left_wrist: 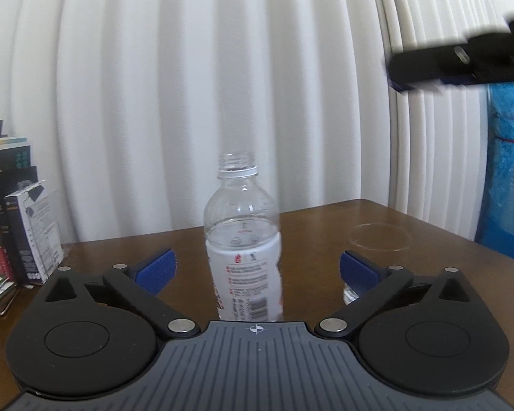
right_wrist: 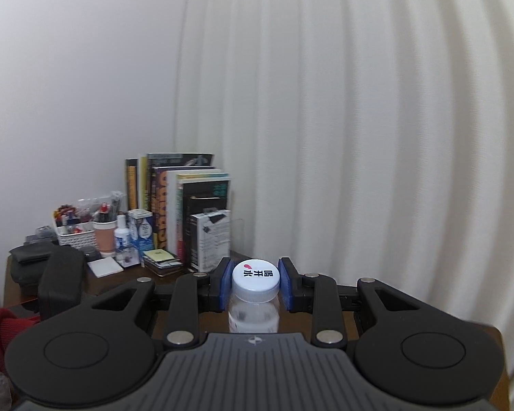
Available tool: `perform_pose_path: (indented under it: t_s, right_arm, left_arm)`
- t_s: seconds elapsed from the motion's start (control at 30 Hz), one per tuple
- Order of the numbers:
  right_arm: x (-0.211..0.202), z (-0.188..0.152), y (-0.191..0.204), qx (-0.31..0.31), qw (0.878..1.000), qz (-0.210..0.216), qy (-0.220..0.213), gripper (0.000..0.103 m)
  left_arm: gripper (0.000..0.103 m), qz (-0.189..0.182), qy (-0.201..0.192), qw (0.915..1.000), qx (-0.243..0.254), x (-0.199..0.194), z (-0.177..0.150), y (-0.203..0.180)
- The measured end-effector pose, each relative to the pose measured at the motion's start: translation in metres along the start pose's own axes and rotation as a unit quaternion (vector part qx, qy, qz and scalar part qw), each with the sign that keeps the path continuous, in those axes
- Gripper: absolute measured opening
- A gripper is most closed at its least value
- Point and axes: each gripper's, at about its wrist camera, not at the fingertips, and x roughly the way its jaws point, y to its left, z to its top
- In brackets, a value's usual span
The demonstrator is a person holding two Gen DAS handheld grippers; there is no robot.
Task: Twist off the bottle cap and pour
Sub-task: 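Lift the cap off the bottle mouth with the right tool while the left tool releases the bottle, then carry the cap down onto the desk and open the right tool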
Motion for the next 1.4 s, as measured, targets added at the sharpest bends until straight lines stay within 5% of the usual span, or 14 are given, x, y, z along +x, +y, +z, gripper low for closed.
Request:
perform_pose_path:
  t_s: [0.4, 0.9, 1.4]
  right_arm:
    - [-0.037, -0.079, 0.006, 0.054, 0.990, -0.123, 0.036, 0.032]
    - [-0.020, -0.128, -0.003, 0.105, 0.977, -0.157, 0.097, 0.032]
    - [0.011, -0.144, -0.002, 0.098, 0.965, -0.175, 0.168, 0.032]
  left_arm:
    - [0.103, 0.038, -0.007, 0.9987, -0.032, -0.041, -0.011, -0.018]
    - [0.103, 0.045, 0.005, 0.9969, -0.064, -0.065, -0.036, -0.021]
    - [0.103, 0.039, 0.011, 0.9966, -0.071, -0.066, -0.046, -0.017]
